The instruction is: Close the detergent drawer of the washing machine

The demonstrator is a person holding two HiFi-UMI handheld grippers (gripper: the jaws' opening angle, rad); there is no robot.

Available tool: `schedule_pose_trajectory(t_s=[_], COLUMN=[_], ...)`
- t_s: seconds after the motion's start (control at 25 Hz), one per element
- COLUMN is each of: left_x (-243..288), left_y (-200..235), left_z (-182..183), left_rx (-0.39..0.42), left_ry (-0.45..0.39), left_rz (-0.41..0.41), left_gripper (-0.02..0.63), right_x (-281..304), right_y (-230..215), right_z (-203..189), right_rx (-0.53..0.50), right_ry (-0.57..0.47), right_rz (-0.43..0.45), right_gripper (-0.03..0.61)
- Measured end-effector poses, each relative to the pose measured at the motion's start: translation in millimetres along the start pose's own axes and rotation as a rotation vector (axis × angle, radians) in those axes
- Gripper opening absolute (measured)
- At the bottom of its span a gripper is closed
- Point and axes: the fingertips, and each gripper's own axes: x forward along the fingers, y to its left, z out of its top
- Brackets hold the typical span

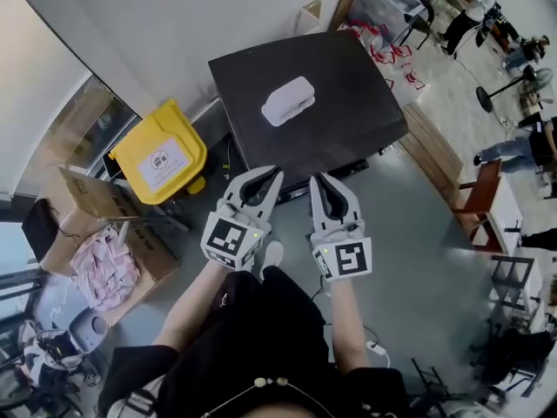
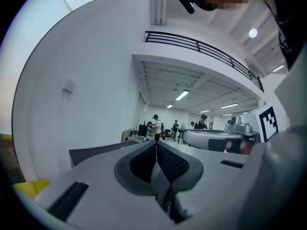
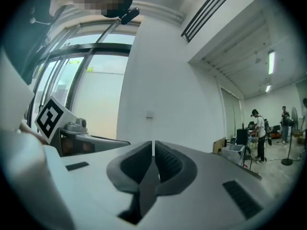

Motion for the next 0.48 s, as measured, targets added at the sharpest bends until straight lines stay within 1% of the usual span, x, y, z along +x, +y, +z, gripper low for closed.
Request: schedule_pose_trajectory(t_s=[0.08, 0.2, 0.36, 0.48], left_x=[-6, -13, -21, -26], left_y=[-4, -12, -22, -29], left_z=[16, 34, 48, 50], left_rx=[-0.008, 0.012, 0.042, 0.088], left_ry=[-0.024, -0.044, -0.066, -0.074], left_rz=[-0.02, -0.041, -0.05, -0.057], left_gripper=[0.008, 0.006, 0.006, 0.006], right_x=[-5, -15, -26, -32], right_y=[6, 11, 14, 12], right_z=[16, 29, 36, 39], right_rx=[0.012, 0.024, 0.035, 0.036], right_ry=[-0.032, -0.05, -0.036, -0.021], right_rz=[-0.016, -0.031, -0.025, -0.03], right_gripper=[0.001, -0.002, 0.002, 0.002])
